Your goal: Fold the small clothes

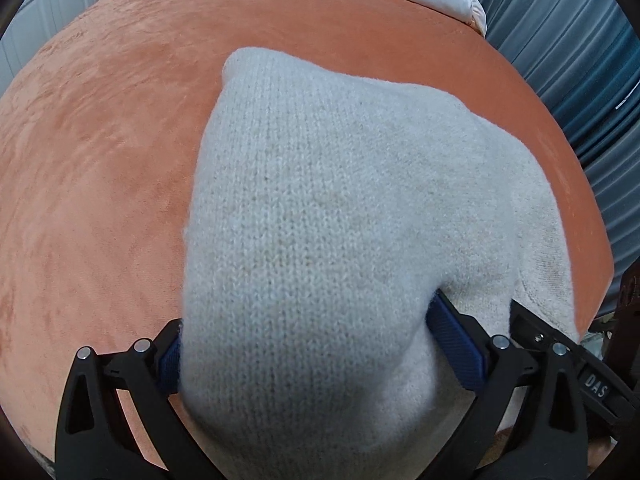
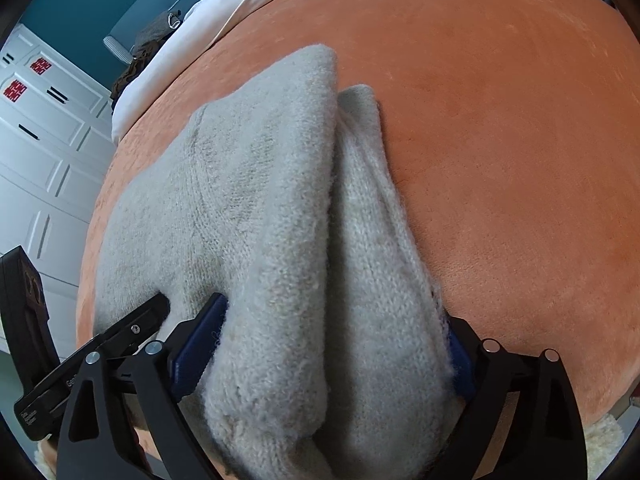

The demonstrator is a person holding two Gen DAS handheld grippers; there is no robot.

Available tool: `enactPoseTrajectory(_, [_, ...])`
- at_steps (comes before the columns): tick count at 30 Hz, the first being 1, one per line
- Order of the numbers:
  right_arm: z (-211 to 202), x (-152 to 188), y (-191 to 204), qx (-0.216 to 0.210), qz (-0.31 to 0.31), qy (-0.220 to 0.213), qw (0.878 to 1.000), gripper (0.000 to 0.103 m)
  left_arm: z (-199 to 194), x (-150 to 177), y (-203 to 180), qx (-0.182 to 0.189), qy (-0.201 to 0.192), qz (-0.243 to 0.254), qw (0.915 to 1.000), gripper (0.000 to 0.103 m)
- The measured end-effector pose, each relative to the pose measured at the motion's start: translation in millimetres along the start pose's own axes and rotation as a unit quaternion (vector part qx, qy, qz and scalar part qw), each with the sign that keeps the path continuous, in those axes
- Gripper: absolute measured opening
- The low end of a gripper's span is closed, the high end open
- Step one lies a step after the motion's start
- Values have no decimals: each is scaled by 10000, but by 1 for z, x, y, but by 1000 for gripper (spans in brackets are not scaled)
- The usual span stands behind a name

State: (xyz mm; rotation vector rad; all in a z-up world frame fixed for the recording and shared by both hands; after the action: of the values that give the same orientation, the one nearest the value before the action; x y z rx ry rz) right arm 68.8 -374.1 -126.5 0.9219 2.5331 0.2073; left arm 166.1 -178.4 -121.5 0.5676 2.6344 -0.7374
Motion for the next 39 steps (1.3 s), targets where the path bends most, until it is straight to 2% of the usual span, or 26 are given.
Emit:
enactPoseTrajectory(1, [-4, 1, 4, -177, 36, 13, 9998, 65, -3, -1, -1, 8, 26, 32, 10000, 91])
enactPoseTrajectory(2, [-5, -1, 5, -285, 109, 85, 9995, 55, -5, -2, -4, -1, 37, 90, 10000, 84])
enactPoseTrajectory(3, [-9, -3, 4, -316, 188, 77, 9993, 41, -9, -2, -10, -3, 49, 165, 9999, 74])
enactPoseTrajectory(6, [-28, -9, 4, -526, 230, -32, 9983, 33, -26, 0, -26, 47, 61, 379, 9993, 54])
enactPoseTrajectory(9, [-58, -8, 5, -646, 123, -223, 9976, 32, -46, 7, -40, 470, 143, 349, 9982, 49])
enactPoseTrajectory(12, [-83, 4, -7, -605, 39, -269, 9978, 33, -53, 27, -50, 775, 331, 283, 9960, 52])
enactPoseTrajectory(14, [-81, 20, -20, -455, 13, -98, 9989, 34, -44, 43, -49, 764, 494, 263, 9955, 57])
enactPoseTrajectory(16, [-62, 37, -33, -165, 36, 176, 9997, 38, -28, 62, -39, 488, 640, 199, 9966, 70])
enactPoseTrajectory(18, [-50, 45, -36, -63, 56, 183, 9998, 50, -22, 66, -33, 459, 471, 116, 9978, 84])
enactPoseTrajectory(20, [-46, 44, -34, 5, 94, 41, 9999, 57, -20, 63, -30, 350, 385, 120, 9986, 90])
enactPoseTrajectory(24, [-33, 40, -31, -124, 315, 130, 9993, 70, -16, 60, -29, 380, 405, 59, 9984, 91])
enactPoseTrajectory(25, [-30, 38, -31, -189, 389, 170, 9989, 70, -14, 59, -30, 434, 427, 12, 9981, 91])
enactPoseTrajectory(26, [-28, 37, -32, -263, 436, 198, 9985, 68, -14, 59, -33, 477, 441, 5, 9979, 86])
enactPoseTrajectory(27, [-27, 36, -31, -325, 465, 226, 9981, 60, -14, 59, -37, 532, 475, 33, 9974, 78])
enactPoseTrajectory(28, [-28, 35, -31, -426, 475, 245, 9977, 54, -15, 57, -40, 485, 477, 94, 9976, 75])
enactPoseTrajectory(29, [-32, 33, -31, -471, 455, 210, 9976, 43, -18, 56, -46, 464, 474, 177, 9976, 66])
enactPoseTrajectory(30, [-36, 31, -30, -485, 418, 150, 9978, 37, -22, 54, -50, 450, 470, 258, 9975, 59])
enactPoseTrajectory(33, [-62, 26, -19, -692, 373, -128, 9968, 33, -40, 47, -60, 607, 369, 323, 9970, 49])
enactPoseTrajectory(39, [-148, 8, 2, -947, 208, -1034, 9899, 32, -98, 20, -105, 1137, -125, 650, 9913, 46])
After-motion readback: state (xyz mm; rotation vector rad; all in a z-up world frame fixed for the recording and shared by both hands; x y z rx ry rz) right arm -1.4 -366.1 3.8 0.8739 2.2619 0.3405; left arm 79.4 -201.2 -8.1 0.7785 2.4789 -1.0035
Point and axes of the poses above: each gripper's, at about its wrist camera, not at the fingertips, and z roughly the way its jaws point, y to its left, x to its underside, the point moved 8 cm from there along z, roughly the way its jaws point, and after that the axes turned 13 degrees about x, right-handed, at the moved point
